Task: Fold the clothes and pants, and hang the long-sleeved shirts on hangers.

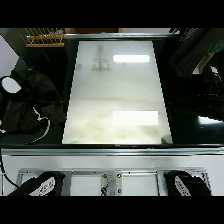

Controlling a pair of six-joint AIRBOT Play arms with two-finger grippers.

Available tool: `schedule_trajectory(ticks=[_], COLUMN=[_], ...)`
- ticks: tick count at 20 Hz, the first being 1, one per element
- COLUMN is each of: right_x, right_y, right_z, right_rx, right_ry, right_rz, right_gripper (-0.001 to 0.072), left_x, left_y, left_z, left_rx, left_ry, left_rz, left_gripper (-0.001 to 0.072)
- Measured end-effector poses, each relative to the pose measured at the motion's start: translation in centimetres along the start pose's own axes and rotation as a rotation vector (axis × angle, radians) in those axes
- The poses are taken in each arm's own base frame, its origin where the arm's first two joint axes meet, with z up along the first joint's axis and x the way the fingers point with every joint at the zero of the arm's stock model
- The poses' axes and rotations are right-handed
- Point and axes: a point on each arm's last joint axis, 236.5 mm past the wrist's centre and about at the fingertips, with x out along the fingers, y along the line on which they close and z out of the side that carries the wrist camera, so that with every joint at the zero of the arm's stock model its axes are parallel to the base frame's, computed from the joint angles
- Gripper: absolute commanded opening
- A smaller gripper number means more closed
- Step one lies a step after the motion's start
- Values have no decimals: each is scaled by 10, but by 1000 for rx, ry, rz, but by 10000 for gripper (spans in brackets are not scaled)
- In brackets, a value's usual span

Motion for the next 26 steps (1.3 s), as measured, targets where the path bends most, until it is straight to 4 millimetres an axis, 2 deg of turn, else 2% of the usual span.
schedule_trajectory(ticks=[2,4,6,9,10,11,12,14,16,17,18,20,21,23,24,26], right_x=[0,0,0,0,0,0,0,0,0,0,0,0,0,0,0,-1], right_y=[0,0,0,0,0,0,0,0,0,0,0,0,1,3,5,10], right_z=[0,0,0,0,0,0,0,0,0,0,0,0,0,1,1,4], right_rx=[0,0,0,0,0,0,0,0,0,0,0,0,1,5,10,25], right_ry=[0,0,0,0,0,0,0,0,0,0,0,0,-1,-2,-4,-16], right_rz=[0,0,0,0,0,0,0,0,0,0,0,1,3,12,20,43], right_gripper=[28,27,27,27,27,28,27,27,27,27,28,28,27,27,27,28], left_x=[-4,1,16,50,61,72,80,88,84,78,69,48,39,23,18,17], left_y=[47,79,94,98,97,95,92,78,47,22,-7,-86,-127,-209,-248,-311], left_z=[-7,-15,-23,-31,-32,-32,-29,-15,12,27,40,59,57,40,27,-2], left_rx=[-89,-168,-236,-323,-346,-363,-368,-346,-282,-225,-158,27,117,306,401,548], left_ry=[-9,-31,-43,-23,-11,1,9,13,-15,-40,-64,-120,-134,-149,-151,-142], left_rz=[89,134,133,81,66,50,38,12,-32,-59,-87,-170,-217,-308,-351,-422], left_gripper=[693,693,693,692,614,336,5,13,13,14,14,14,14,14,14,14])
